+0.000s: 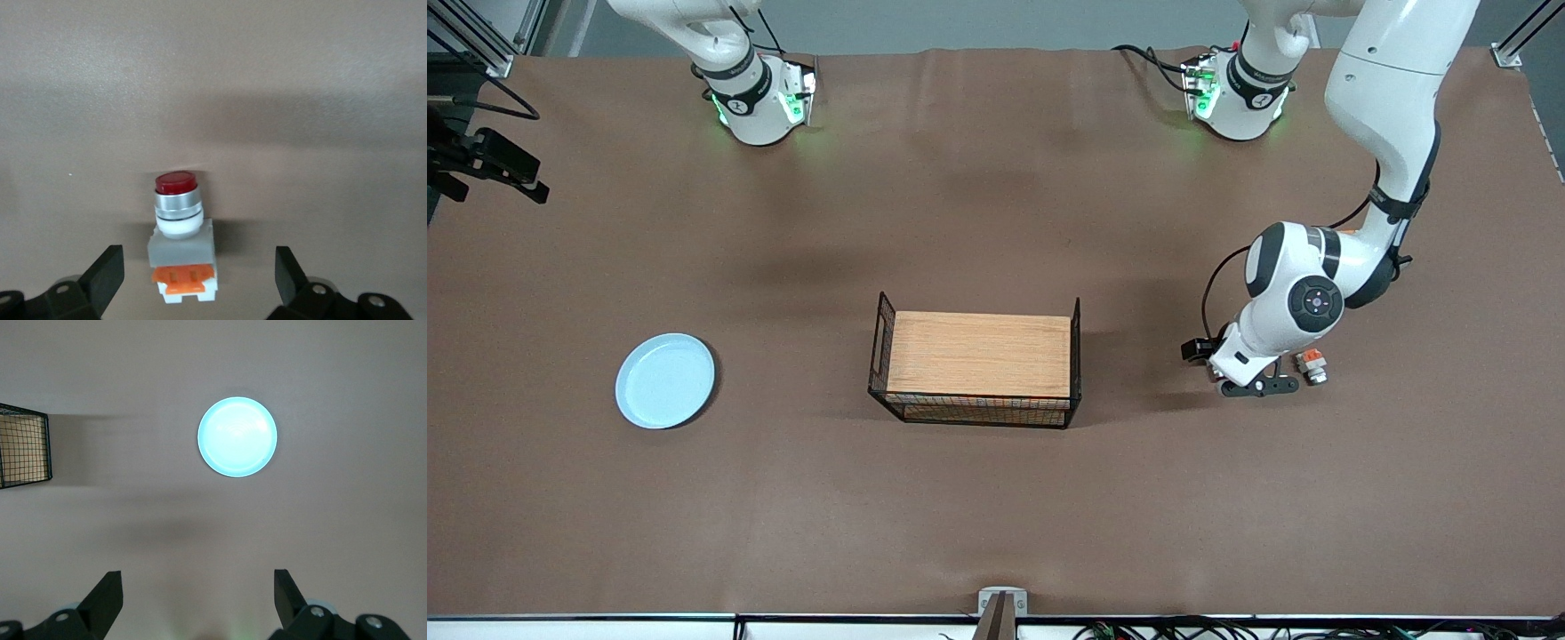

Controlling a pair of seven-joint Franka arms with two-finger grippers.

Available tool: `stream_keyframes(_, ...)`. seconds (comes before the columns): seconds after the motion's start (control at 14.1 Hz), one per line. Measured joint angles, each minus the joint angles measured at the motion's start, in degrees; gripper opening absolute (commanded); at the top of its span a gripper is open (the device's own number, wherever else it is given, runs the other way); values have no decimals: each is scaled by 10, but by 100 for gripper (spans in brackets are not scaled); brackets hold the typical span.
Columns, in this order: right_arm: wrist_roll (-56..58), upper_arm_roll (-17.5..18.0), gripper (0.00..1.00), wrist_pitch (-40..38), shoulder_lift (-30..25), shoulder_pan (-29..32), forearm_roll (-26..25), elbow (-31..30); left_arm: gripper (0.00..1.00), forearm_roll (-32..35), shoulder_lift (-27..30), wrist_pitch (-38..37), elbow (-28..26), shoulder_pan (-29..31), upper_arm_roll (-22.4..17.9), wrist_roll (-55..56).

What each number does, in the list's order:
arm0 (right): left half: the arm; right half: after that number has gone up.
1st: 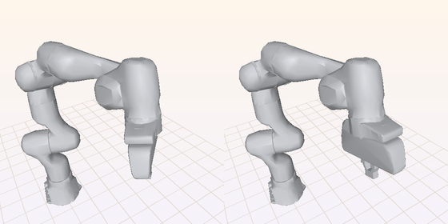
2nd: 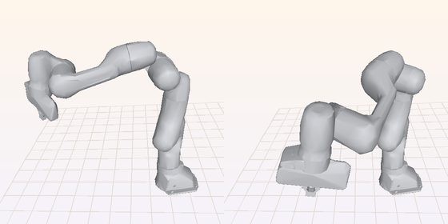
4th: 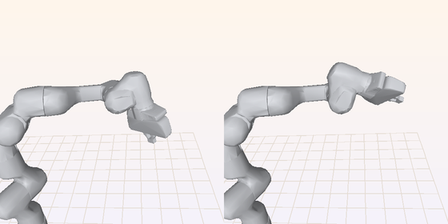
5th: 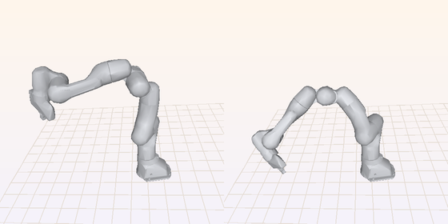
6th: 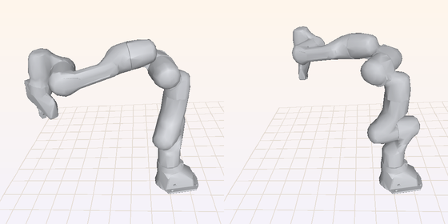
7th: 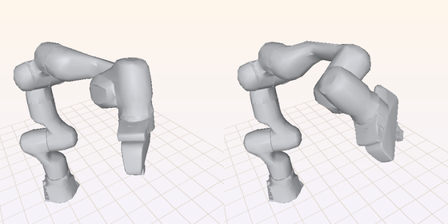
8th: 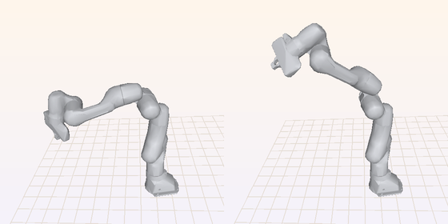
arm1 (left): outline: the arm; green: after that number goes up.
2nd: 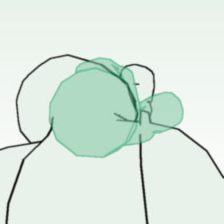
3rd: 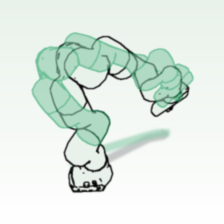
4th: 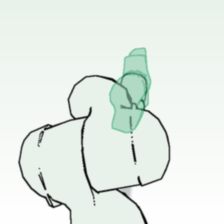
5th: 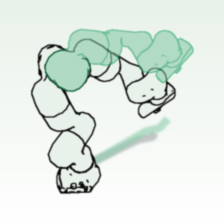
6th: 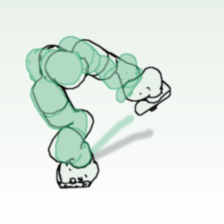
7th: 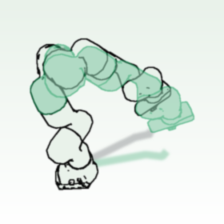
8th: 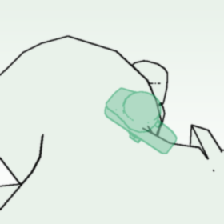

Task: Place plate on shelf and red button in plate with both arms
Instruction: 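Close the left gripper around the red button's grey base, then lift the red button with the left gripper while the right gripper reaches out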

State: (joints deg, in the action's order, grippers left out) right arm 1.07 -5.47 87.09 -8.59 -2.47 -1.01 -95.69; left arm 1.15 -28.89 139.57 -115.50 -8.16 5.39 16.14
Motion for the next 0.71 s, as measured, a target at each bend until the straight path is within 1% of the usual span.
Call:
stream_keyframes(0.07,0,0,100,0,0,0,0,0,99,2,-1,0,0,1,0,0)
stream_keyframes(0.35,0,0,100,-3,0,0,0,0,74,3,-8,0,0,2,0,0)
stream_keyframes(0.57,0,0,100,-6,0,0,0,0,59,3,-9,9,0,2,0,0)
stream_keyframes(0.71,0,0,100,-8,0,0,0,0,43,3,-9,10,1,3,0,0)
